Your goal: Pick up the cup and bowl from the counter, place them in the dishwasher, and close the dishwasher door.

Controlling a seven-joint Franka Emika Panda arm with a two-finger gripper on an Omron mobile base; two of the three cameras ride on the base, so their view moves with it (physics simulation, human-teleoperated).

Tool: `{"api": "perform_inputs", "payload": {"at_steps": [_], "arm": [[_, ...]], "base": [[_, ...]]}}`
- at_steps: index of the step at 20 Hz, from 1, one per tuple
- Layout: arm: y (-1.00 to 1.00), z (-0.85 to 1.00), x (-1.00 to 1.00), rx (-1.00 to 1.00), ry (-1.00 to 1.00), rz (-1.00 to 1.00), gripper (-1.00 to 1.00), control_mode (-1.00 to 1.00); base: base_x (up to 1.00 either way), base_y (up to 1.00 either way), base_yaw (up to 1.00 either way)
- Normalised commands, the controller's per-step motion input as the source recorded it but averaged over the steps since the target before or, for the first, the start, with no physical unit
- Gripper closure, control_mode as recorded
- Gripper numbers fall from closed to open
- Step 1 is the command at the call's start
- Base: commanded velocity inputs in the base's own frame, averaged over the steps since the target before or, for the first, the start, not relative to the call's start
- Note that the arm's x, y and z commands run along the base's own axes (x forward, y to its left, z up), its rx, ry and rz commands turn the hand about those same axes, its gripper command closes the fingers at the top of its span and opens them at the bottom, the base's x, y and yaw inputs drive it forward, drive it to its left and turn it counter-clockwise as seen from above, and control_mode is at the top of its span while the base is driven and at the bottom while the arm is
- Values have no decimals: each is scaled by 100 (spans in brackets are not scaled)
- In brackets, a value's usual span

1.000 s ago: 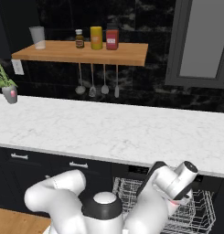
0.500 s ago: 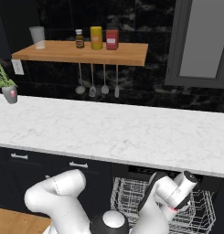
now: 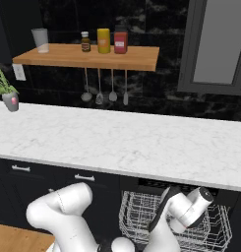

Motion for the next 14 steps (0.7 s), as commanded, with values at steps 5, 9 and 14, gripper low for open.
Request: {"api": "perform_inputs", "payload": {"at_steps": [5,9,14], "arm": [[-4,-34,44,2,-5,0,100,-100],[-31,-48,11,3,0,0,100,-100],[-39,-40,16,2,0,0,100,-100]], "base": [[0,0,0],[0,0,0],[0,0,0]]}}
